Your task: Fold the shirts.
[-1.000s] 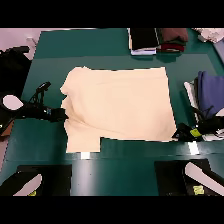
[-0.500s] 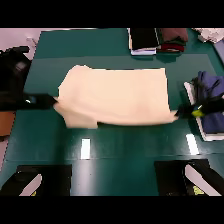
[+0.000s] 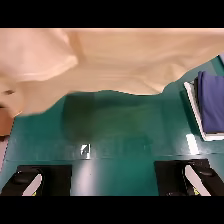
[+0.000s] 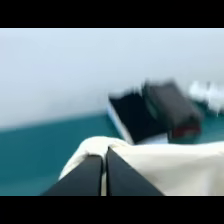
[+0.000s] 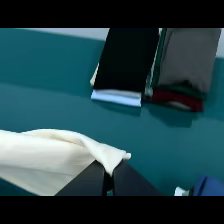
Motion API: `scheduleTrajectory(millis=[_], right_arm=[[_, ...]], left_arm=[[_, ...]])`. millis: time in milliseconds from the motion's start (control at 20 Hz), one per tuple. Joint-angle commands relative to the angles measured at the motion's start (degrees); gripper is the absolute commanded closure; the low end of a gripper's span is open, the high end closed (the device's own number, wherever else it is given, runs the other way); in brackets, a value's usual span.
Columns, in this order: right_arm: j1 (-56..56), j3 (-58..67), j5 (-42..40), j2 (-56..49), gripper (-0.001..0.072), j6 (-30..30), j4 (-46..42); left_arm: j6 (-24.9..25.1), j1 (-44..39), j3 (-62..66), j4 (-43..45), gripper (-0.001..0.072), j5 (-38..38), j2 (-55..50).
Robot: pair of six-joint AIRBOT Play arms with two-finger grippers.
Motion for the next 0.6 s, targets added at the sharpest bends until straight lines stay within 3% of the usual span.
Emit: scheduleTrajectory(millis=[0, 100, 250, 400, 550], right_arm=[[0.1, 14.4, 6.7, -3.8, 0.0691, 2.2, -2.2], [0.0, 20.3, 10.3, -7.8, 0.0691, 2.8, -3.1], [0.1, 22.8, 12.3, -12.6, 0.0691, 4.2, -2.6], [0.1, 16.2, 11.8, -16.7, 0.0692, 4.2, -2.6], [0.5, 7.1, 11.6, -23.0, 0.0691, 3.6, -2.7]], left_arm=[[-1.2, 0.0, 9.4, 1.6, 0.0685, 2.8, 0.2], [-1.9, 0.0, 9.2, 3.8, 0.0686, 0.9, -0.5], [-3.0, 0.0, 8.5, 5.3, 0.0685, -9.0, -5.9], [-3.0, 0.0, 4.0, 5.5, 0.0684, -14.4, -15.1], [-2.8, 0.0, -4.5, 3.5, 0.0683, -14.6, -25.5]])
